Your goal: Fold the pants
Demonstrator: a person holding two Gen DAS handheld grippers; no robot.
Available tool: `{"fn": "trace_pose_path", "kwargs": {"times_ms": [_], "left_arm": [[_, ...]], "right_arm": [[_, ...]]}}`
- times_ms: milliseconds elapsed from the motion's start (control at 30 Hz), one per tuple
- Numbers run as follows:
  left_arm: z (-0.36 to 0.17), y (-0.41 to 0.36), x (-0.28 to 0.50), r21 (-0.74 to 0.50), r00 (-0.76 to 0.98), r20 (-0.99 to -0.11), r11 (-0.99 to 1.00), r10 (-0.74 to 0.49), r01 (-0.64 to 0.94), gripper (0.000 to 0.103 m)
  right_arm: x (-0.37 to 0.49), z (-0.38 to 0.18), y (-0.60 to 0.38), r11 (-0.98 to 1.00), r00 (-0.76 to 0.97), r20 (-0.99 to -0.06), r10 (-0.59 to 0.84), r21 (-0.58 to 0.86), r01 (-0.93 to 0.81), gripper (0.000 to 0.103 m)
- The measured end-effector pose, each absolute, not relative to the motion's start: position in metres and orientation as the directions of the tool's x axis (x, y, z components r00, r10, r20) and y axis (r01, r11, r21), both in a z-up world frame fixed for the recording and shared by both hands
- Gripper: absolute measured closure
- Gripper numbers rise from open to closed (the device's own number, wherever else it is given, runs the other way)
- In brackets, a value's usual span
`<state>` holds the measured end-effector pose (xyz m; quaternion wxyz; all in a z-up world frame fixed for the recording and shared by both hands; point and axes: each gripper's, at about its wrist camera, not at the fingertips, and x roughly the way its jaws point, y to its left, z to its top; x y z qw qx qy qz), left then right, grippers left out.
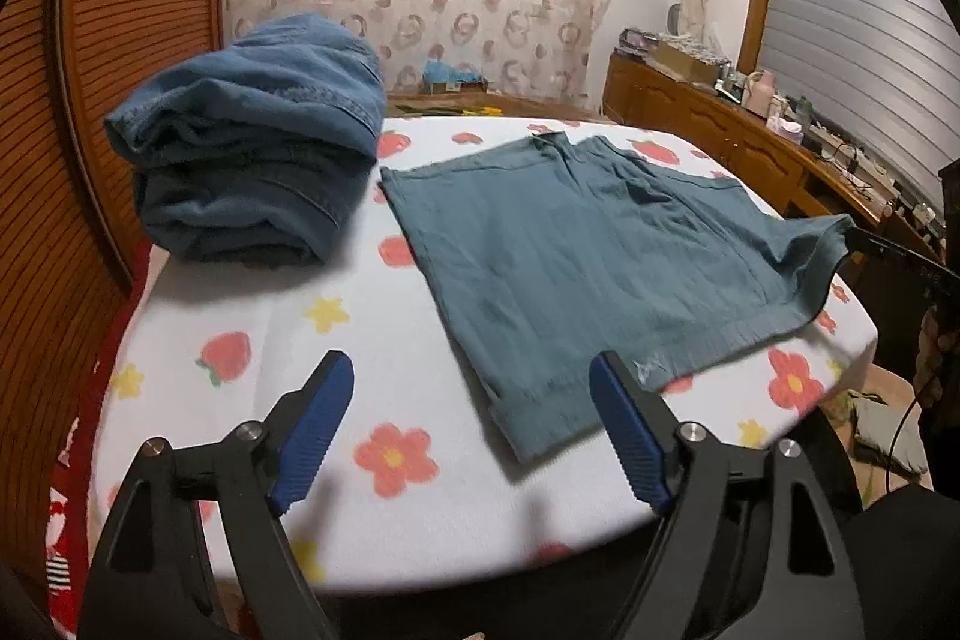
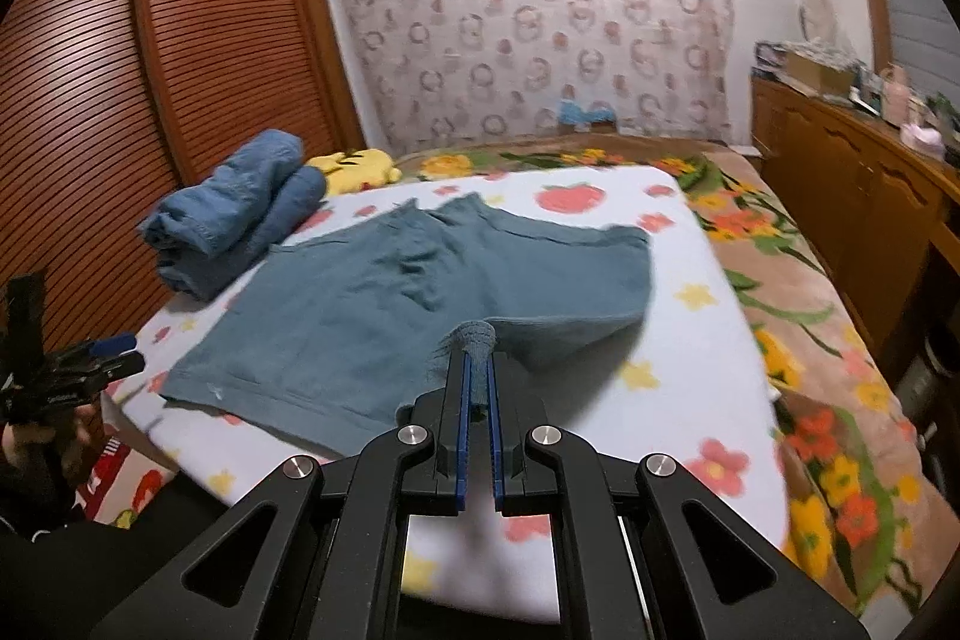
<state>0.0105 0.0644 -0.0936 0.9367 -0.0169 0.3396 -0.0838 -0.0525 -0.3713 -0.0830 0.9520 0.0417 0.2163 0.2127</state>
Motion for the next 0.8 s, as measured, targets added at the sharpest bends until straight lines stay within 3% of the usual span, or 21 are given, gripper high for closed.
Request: {"fn": "trace_pose_path", "kwargs": {"times_ms": [500, 800], "left_arm": [[-0.086, 0.083, 0.021, -0.058, 0.799, -0.594, 0.996, -0.092, 0.072, 0.022], [-0.092, 0.078, 0.028, -0.054, 0.789, -0.605, 0.994, -0.105, 0.091, 0.022]], "right_arm": [[-0.018, -0.063, -0.26, 0.737, 0.663, -0.368, 0.652, 0.105, -0.667, 0.098], [0.017, -0.095, -0.238, 0.714, 0.597, -0.469, 0.651, 0.11, -0.691, 0.095]]}}
